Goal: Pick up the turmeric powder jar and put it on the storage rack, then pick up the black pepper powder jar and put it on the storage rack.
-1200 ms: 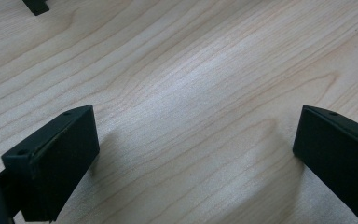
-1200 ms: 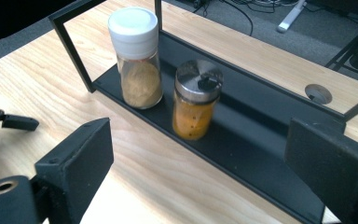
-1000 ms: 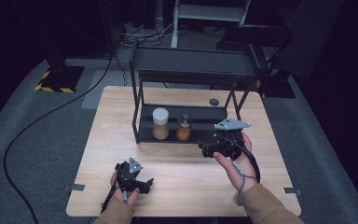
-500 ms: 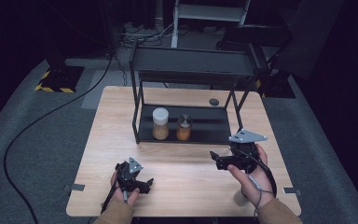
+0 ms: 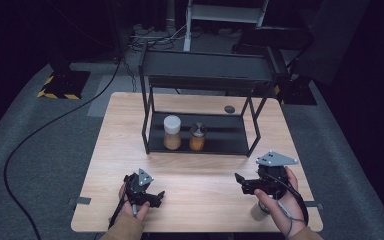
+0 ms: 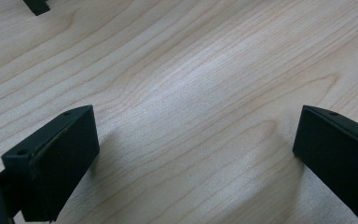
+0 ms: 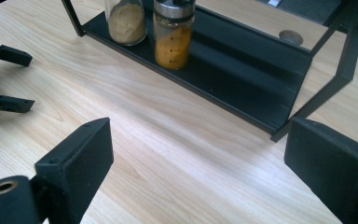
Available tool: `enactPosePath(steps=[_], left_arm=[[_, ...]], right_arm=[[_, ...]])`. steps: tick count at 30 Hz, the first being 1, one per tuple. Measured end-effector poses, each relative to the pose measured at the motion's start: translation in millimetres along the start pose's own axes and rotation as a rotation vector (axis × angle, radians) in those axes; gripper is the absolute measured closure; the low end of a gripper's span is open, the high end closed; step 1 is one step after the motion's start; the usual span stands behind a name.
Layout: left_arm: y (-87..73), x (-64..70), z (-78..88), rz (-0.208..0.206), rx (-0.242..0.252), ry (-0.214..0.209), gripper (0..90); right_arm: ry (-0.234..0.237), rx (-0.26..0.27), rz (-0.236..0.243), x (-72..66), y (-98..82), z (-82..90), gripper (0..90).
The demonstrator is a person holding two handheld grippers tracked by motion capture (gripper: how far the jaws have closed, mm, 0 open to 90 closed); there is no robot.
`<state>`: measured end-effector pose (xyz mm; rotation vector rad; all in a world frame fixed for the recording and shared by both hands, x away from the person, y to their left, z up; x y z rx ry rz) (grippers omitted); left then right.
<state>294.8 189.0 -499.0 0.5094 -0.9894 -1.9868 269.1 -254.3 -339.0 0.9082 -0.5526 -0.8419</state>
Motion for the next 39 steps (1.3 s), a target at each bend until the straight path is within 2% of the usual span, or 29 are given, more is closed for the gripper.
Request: enactPosePath(steps=[13,23,39], left_arm=[[0.1,0.1,-0.1,0.0,-0.001,0.001,0.1],[0.0,0.4,0.0,0.0,0.001,0.002,0.2],[0.0,0.7,-0.1,0.001,0.001,0.004,0.2]], right_arm=[[-0.015,-0.009,-0.028,6.4,-22.2,10.1,7.6],[-0.019,-0.029,-0.075,13.0,-46.6,14.8,7.3],[-0.041,-0.066,-0.096,14.7,-77.7,17.2,7.3]])
Point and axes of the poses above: each handheld gripper's, and its own axes: z roughly backward along the jaws, y roughly out of its top, x roughly to its right, the point moved 7 cm from there along -z, roughly forward along the jaws, and after that the axes turned 9 degrees about x, right-handed, at the moved point
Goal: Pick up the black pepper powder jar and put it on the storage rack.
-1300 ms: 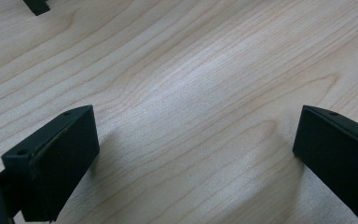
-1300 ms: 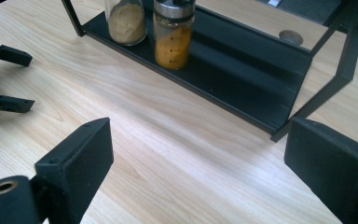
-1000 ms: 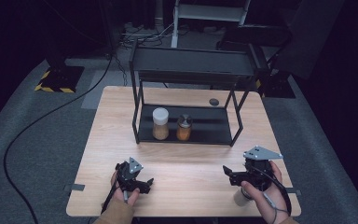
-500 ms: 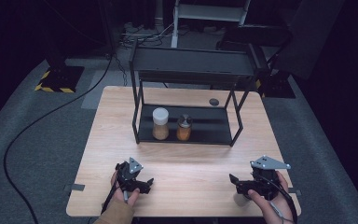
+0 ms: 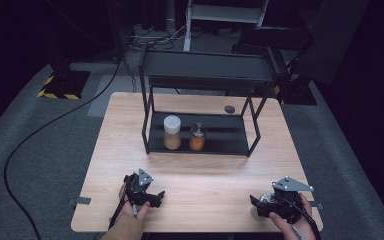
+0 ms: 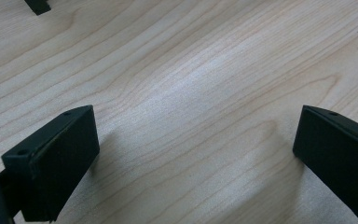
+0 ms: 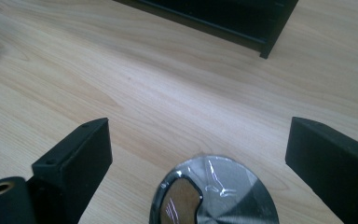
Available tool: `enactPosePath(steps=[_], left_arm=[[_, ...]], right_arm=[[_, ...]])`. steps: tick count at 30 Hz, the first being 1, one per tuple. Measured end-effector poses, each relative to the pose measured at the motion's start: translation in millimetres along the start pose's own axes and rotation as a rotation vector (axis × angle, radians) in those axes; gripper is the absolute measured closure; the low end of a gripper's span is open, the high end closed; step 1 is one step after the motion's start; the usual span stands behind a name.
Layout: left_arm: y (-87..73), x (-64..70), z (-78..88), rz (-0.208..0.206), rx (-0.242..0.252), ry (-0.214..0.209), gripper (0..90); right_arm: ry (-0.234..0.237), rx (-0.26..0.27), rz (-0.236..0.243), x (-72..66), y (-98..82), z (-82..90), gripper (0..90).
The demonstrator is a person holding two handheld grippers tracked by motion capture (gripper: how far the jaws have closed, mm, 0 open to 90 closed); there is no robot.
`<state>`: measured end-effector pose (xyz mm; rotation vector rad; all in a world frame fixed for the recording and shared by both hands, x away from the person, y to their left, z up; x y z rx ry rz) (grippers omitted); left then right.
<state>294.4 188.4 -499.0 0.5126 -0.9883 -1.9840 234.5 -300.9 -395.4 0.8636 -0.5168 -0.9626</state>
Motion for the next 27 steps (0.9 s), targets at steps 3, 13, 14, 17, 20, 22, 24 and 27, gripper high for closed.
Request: enactPosePath(steps=[3,13,14,17,20,22,24,27], left_arm=[[0.0,0.0,0.0,0.0,0.0,0.0,0.1],[0.0,-0.1,0.0,-0.001,0.0,0.0,0.2],[0.1,-0.1,0.0,-0.001,-0.001,0.0,0.2],[0.1,0.0,0.0,0.0,-0.001,0.0,0.2],[0.0,0.0,0.0,0.001,-0.001,0.0,0.2],[0.0,0.0,0.0,0.0,0.0,0.0,0.2],[0.0,0.1,0.0,0.001,-0.001,0.0,0.1],[0.0,0.0,0.0,0.0,0.0,0.0,0.2]], right_arm=[[-0.002,-0.008,-0.013,2.2,-5.1,-1.2,7.3],[-0.003,-0.036,-0.028,7.9,-19.9,-6.6,7.5],[-0.002,-0.039,-0.031,8.5,-21.4,-7.2,7.7],[0.002,-0.05,-0.034,9.8,-25.7,-8.7,9.0],[0.003,-0.06,-0.026,9.6,-28.4,-9.8,10.2],[0.004,-0.062,-0.021,9.1,-29.2,-10.3,11.0],[0.005,-0.065,-0.011,8.6,-29.8,-10.9,12.4],[0.007,-0.072,-0.005,8.0,-31.0,-12.6,13.5]])
Point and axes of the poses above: each handheld gripper's, and its own axes: z roughly backward along the jaws, y roughly out of its top, x roughly to its right, the point moved 7 cm from there along -z, roughly forward along the jaws, and after that the axes turned 9 degrees about x, right-handed, at the moved point
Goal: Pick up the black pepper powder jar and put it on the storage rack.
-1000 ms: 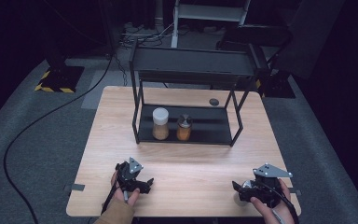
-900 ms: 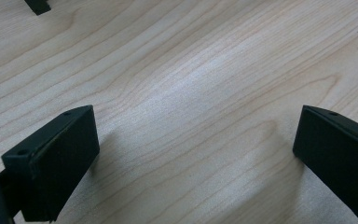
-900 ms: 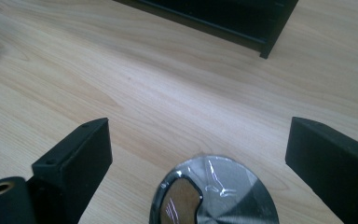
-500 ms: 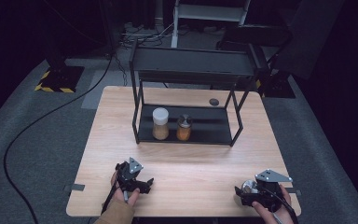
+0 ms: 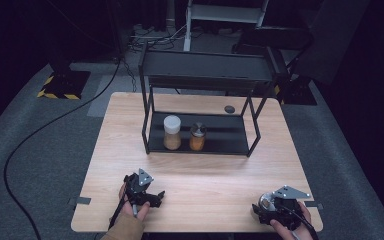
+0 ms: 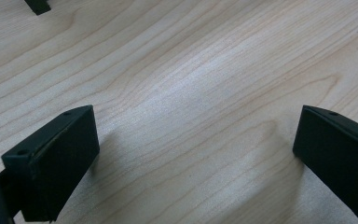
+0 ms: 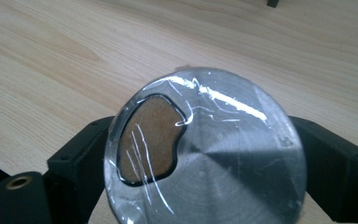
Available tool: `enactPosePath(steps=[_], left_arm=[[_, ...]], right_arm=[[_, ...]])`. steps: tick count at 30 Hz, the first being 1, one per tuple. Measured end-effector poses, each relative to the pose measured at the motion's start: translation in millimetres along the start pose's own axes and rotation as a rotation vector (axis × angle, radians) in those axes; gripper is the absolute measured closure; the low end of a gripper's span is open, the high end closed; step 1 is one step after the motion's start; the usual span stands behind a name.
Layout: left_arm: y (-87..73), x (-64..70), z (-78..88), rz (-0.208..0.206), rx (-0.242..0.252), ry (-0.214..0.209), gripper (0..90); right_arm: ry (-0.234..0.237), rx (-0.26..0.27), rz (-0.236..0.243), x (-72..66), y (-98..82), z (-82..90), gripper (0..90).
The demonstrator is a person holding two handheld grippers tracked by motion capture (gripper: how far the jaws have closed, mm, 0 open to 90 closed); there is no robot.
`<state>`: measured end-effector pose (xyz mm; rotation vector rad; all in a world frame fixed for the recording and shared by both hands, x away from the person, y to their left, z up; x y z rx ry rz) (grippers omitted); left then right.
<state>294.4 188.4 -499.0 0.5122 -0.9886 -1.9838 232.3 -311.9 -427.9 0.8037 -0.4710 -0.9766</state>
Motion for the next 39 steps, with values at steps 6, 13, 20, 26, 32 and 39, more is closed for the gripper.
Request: enactPosePath(steps=[6,13,20,26,32,39], left_arm=[[0.1,0.1,0.0,0.001,-0.001,0.001,0.2],[-0.1,0.0,0.0,0.001,0.0,0.0,0.2],[-0.4,0.0,0.5,0.001,0.0,-0.001,0.2],[-0.5,-0.2,0.6,0.001,-0.001,-0.001,0.2],[-0.5,-0.1,0.6,0.001,0.0,-0.001,0.1],[-0.5,-0.2,0.5,0.0,0.0,-0.002,0.1]], right_arm=[[0.003,-0.023,0.022,-0.8,-1.9,-4.1,22.3],[0.004,-0.044,0.061,-4.0,-0.9,-6.1,30.4],[0.018,-0.049,0.074,-2.6,2.1,-7.7,30.8],[0.025,-0.051,0.086,-1.3,8.0,-8.7,30.8],[0.031,-0.036,0.103,-0.2,21.0,-5.3,30.8],[0.042,-0.026,0.131,0.5,39.6,-5.0,30.8]])
Point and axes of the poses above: each handheld gripper's, and its own axes: z roughly backward along the jaws, y roughly out of its top, x roughly to its right, the point moved 7 cm from there along -z, roughly forward along the jaws, and after that the axes turned 9 degrees about x, right-handed, at the moved point
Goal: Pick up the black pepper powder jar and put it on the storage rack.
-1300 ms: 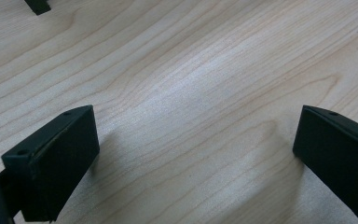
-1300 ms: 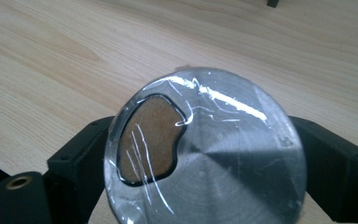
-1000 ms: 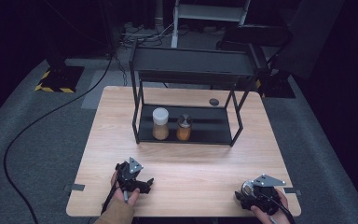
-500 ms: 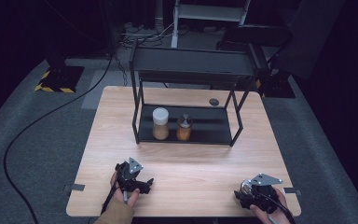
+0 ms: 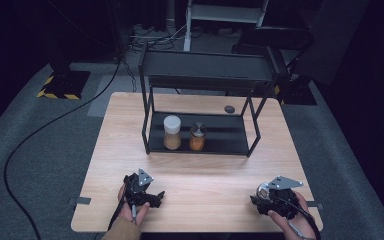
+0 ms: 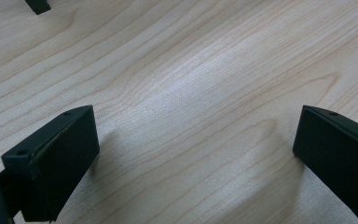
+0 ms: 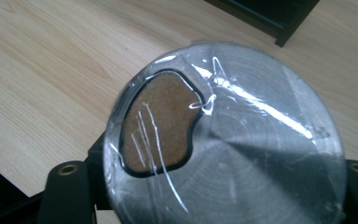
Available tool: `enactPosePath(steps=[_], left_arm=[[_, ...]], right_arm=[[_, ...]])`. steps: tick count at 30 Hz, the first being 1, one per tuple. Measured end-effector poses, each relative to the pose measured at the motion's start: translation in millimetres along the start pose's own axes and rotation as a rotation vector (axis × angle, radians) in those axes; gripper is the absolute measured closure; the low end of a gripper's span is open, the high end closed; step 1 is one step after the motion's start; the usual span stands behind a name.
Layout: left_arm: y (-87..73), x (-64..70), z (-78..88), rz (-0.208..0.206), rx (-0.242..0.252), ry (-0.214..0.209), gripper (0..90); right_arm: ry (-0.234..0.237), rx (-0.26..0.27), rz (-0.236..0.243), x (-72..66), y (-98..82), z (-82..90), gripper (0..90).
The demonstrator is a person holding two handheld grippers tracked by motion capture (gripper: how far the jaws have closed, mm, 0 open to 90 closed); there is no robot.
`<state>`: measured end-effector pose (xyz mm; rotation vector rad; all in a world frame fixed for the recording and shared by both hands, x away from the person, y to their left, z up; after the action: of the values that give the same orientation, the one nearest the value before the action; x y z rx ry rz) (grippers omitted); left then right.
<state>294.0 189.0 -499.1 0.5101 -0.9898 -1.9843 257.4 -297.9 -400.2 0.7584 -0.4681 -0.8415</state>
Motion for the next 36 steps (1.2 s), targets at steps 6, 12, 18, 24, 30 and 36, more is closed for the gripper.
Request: enactPosePath(steps=[6,12,18,24,30,36], left_arm=[[0.0,0.1,0.1,0.0,-0.001,0.001,0.2],[0.0,0.1,0.1,0.0,-0.001,0.001,0.2],[-0.1,0.1,0.1,0.001,0.0,0.001,0.1],[-0.3,0.2,0.5,-0.001,-0.001,-0.001,0.2],[-1.1,0.2,1.5,-0.005,-0.001,-0.006,0.2],[-1.1,0.1,1.5,-0.005,-0.001,-0.006,0.1]], right_arm=[[0.014,0.012,0.021,2.2,15.8,-2.5,30.8],[0.034,0.024,0.034,3.2,29.9,-5.8,30.8],[0.042,0.036,0.05,1.8,46.8,-6.3,30.8],[0.039,0.063,0.065,1.9,65.6,-4.6,30.9],[0.044,0.064,0.062,7.6,79.5,-9.8,30.8],[0.048,0.061,0.056,12.7,89.5,-19.3,30.9]])
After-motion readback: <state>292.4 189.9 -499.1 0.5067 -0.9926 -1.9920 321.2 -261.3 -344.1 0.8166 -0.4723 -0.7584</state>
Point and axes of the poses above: each handheld gripper's, and its own axes: z roughly backward along the jaws, y roughly out of its top, x roughly to its right, the point moved 7 cm from there along -z, roughly forward along the jaws, and after that the axes turned 9 degrees about x, right-handed, at the moved point
